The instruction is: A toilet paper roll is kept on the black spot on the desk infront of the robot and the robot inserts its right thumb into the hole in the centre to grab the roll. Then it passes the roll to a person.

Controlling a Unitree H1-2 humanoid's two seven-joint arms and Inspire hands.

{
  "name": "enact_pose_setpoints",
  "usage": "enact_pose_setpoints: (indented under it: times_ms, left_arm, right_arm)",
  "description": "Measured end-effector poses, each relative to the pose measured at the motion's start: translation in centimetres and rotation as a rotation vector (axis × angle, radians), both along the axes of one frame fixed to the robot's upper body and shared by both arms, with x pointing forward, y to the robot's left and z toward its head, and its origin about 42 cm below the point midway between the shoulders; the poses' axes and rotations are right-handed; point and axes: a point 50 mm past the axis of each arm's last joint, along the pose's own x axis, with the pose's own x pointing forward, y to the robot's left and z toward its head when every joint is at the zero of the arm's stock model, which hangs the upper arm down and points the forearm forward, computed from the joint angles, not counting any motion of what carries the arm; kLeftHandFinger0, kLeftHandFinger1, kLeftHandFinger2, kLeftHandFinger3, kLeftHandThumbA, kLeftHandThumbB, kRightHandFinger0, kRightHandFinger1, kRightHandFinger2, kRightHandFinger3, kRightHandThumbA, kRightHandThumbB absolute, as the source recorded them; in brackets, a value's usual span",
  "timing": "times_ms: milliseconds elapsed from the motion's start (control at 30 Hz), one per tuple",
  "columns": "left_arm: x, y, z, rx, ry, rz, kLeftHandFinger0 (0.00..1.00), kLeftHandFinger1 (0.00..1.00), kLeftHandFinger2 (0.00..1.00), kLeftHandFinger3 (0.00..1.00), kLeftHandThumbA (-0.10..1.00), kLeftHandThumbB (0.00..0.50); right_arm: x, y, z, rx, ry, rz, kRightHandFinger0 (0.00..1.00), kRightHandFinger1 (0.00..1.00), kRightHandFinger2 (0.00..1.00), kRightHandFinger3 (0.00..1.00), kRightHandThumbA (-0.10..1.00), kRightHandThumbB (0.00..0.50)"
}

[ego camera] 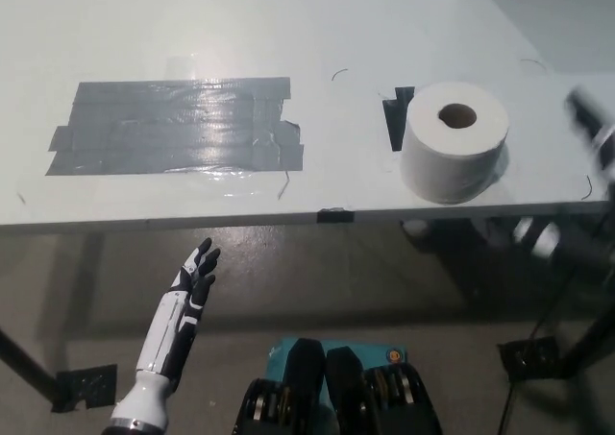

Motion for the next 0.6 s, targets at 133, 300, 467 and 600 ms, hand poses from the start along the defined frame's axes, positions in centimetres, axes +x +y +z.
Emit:
enact_pose_setpoints:
  times_ms: [133,300,467,600]
  left_arm:
    - [0.0,0.0,0.0,0.001,0.001,0.000,1.00,1.00,1.00,1.00,1.00,0.160]
    - [0.1,0.0,0.0,0.002,0.001,0.000,1.00,1.00,1.00,1.00,1.00,0.169]
    - [0.1,0.0,0.0,0.001,0.001,0.000,1.00,1.00,1.00,1.00,1.00,0.173]
    - [0.0,0.0,0.0,0.002,0.002,0.000,1.00,1.00,1.00,1.00,1.00,0.164]
  right_arm:
    - [2.9,-1.4,5.5,-0.098,-0.048,-0.018,1.00,1.00,1.00,1.00,0.94,0.413]
    - [7.1,-1.9,11.0,-0.186,-0.020,-0.032,1.00,1.00,1.00,1.00,0.89,0.411]
    - [12.3,-0.8,14.3,-0.261,0.113,-0.019,1.00,1.00,1.00,1.00,0.80,0.424]
    - [15.9,0.5,15.2,-0.331,0.255,0.000,1.00,1.00,1.00,1.00,0.94,0.362]
